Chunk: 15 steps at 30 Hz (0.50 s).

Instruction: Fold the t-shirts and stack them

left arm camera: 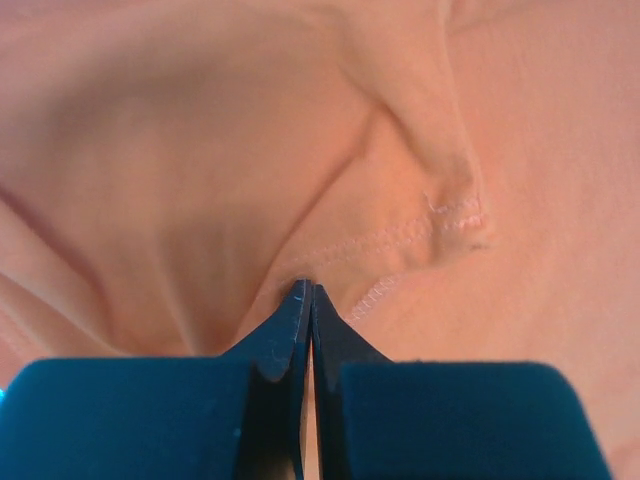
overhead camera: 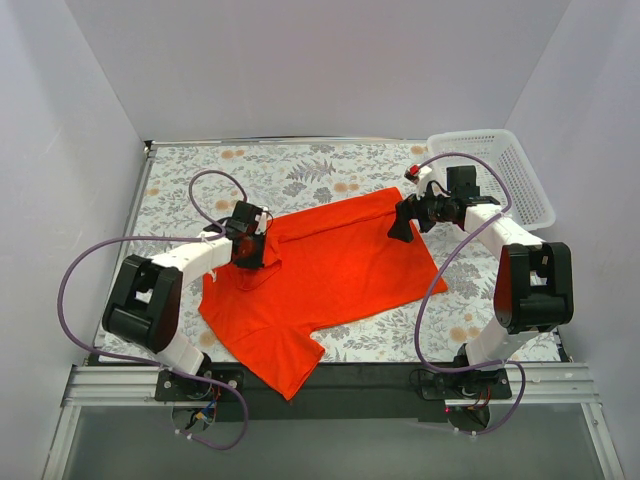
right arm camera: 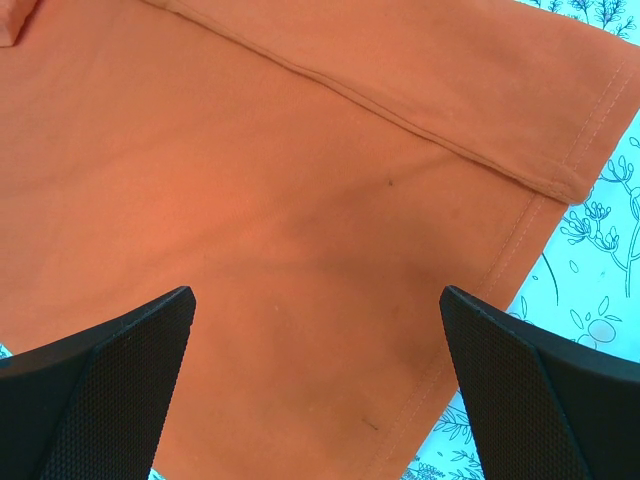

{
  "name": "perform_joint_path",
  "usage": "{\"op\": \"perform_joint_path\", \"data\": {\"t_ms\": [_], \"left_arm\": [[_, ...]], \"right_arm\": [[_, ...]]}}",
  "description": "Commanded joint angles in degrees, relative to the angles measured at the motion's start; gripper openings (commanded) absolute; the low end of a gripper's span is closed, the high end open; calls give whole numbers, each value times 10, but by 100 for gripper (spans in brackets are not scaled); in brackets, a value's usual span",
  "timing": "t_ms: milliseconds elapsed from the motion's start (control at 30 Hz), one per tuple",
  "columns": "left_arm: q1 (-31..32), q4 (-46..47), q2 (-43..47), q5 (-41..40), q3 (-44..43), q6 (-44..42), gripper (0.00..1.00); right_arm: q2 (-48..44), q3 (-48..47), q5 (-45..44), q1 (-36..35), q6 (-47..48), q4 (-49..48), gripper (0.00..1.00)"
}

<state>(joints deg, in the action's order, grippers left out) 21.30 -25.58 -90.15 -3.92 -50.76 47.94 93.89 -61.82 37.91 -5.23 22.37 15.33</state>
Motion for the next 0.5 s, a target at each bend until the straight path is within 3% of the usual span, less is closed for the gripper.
{"op": "perform_joint_path", "data": {"t_ms": [0,167,200,233,333,467], "left_arm": [[13,-17,4,16,-16,3,0],[21,-26,3,66,-13,8,0],[23,-28,6,64,-14,12,4],[27,-28,15,62,-14,14,21],[30,-18,56,47,-13,17,38],[30,0,109,-15,0,3,44]], "right_arm": [[1,-14,17,4,-4,4,98],[0,-14,19,7,-4,5,98],[-1,-14,20,7,-4,5,98],[0,-14,20,8,-4,5,98],[-1,-14,22,8,-4,5,98],[1,-14,25,8,-5,6,98]]}}
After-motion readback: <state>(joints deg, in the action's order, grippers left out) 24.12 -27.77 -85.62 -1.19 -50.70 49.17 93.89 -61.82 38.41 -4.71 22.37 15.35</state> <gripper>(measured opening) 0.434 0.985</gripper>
